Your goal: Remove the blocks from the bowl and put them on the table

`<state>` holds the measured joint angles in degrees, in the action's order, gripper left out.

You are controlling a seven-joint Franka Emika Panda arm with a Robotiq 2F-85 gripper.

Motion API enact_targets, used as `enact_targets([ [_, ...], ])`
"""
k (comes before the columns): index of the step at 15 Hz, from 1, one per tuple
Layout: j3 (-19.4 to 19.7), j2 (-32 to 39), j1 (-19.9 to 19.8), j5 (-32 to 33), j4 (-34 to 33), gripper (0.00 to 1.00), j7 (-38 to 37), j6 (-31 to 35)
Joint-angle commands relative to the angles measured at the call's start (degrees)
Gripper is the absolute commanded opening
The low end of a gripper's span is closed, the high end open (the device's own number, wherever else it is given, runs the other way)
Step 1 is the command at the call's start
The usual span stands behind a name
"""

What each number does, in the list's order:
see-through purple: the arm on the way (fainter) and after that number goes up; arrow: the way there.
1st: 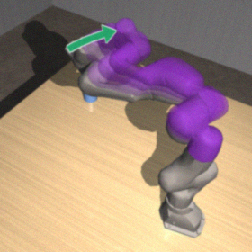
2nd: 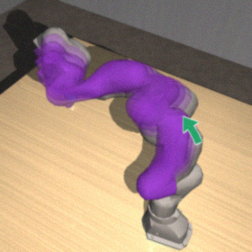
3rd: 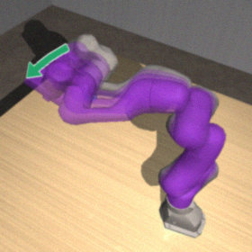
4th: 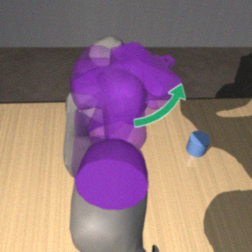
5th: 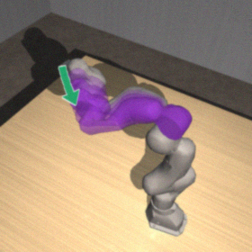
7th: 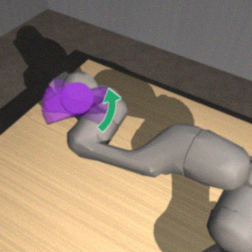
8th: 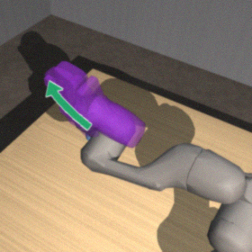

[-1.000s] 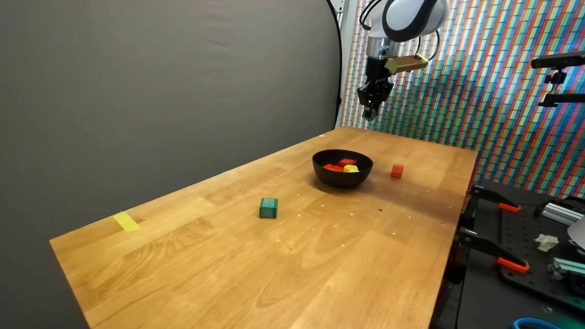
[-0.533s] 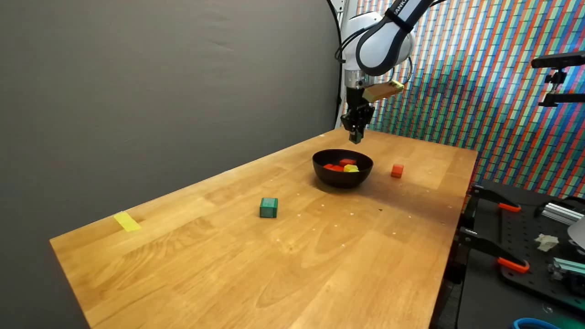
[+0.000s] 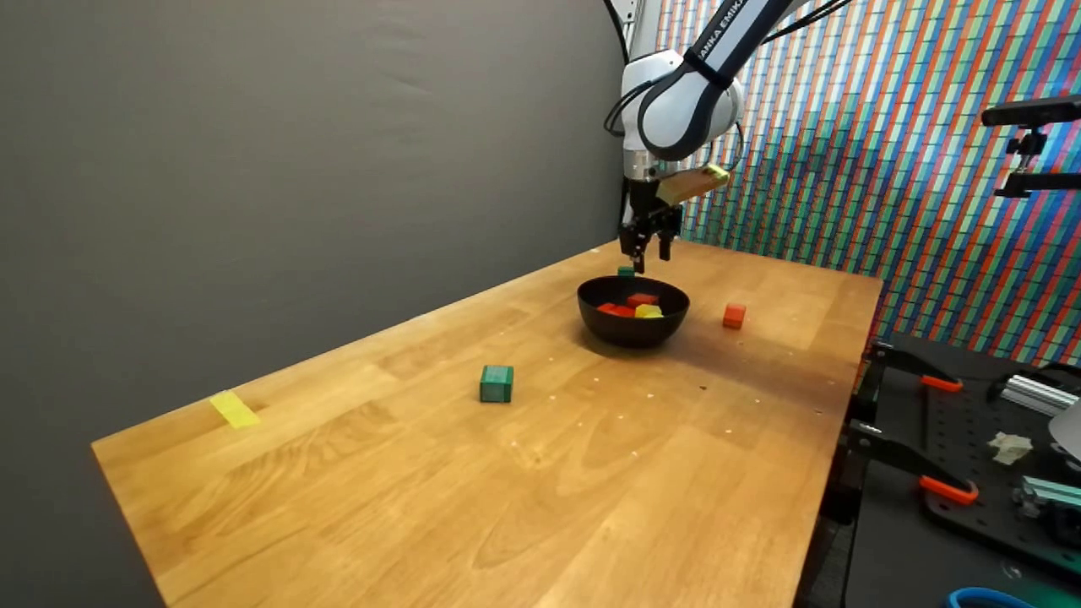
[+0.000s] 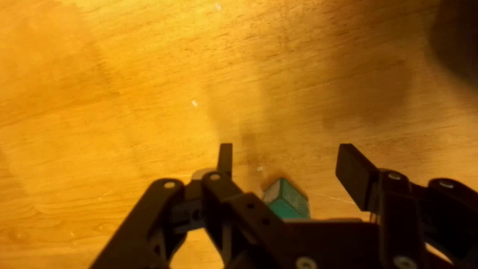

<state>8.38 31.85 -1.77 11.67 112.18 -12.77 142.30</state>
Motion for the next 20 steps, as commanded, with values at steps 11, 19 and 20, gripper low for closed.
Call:
enact_targets([
  [11,-10.60,-16.46,-4.34,-18.76,4.60,1.00,30.56,-4.54],
  [19,-10.18,-14.03,-1.01,-19.09,2.86,1.00,28.59,-8.54],
  [20,-9.20,-13.74,0.03,-14.30,3.31,1.00,26.37,-8.61],
])
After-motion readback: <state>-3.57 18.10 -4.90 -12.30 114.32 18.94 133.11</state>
